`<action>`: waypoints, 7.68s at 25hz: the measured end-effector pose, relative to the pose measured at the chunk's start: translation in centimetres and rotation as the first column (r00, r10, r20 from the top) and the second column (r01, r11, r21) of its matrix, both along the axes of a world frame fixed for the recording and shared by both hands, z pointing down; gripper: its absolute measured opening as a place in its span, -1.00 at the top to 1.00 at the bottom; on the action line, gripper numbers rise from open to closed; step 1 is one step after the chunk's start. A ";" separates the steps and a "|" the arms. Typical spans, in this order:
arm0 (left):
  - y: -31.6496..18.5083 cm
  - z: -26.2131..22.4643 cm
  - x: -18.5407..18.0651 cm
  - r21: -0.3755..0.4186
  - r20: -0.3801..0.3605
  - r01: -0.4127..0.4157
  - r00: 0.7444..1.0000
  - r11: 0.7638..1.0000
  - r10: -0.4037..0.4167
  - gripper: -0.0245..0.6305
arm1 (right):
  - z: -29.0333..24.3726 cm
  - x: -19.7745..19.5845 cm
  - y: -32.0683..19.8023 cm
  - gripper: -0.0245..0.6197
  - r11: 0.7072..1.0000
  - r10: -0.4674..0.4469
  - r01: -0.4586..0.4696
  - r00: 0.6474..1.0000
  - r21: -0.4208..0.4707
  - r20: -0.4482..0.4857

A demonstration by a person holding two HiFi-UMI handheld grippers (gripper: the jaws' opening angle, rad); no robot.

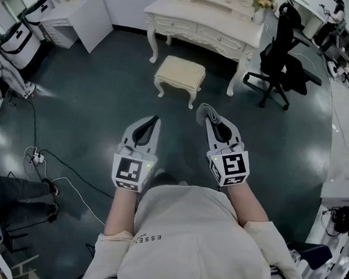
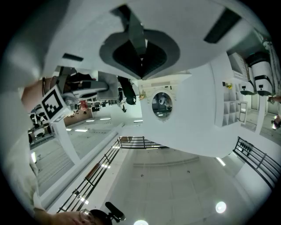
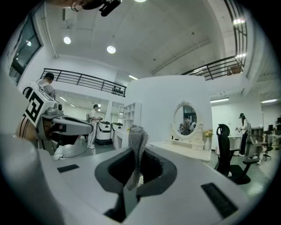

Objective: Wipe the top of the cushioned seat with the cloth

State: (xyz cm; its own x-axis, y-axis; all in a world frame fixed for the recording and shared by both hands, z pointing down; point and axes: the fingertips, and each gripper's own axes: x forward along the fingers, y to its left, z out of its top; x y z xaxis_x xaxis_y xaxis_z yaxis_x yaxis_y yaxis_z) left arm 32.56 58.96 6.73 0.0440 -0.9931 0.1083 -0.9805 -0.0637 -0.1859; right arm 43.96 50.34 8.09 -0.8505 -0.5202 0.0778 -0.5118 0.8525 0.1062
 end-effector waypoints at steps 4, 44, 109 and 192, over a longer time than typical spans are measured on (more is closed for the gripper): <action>-0.2 -0.1 0.0 0.004 -0.021 -0.004 1.000 1.000 0.004 0.92 | 0.2 0.0 -0.3 0.84 1.000 -0.003 0.003 1.000 -0.004 -0.003; -24.7 3.0 -29.2 -0.092 -0.092 -0.162 0.984 0.982 0.154 0.92 | 5.9 -25.0 -23.6 0.84 0.957 0.218 -0.236 0.969 -0.169 -0.117; -66.0 48.9 -49.6 -0.343 -0.369 -0.233 0.924 0.910 0.097 0.92 | 61.1 -55.2 -63.6 0.84 0.672 -0.095 -0.279 0.886 -0.686 -0.453; -63.1 47.7 -42.1 -0.362 -0.314 -0.433 0.891 0.826 0.329 0.92 | 57.0 -44.9 -58.6 0.84 0.585 -0.027 -0.417 0.847 -0.695 -0.531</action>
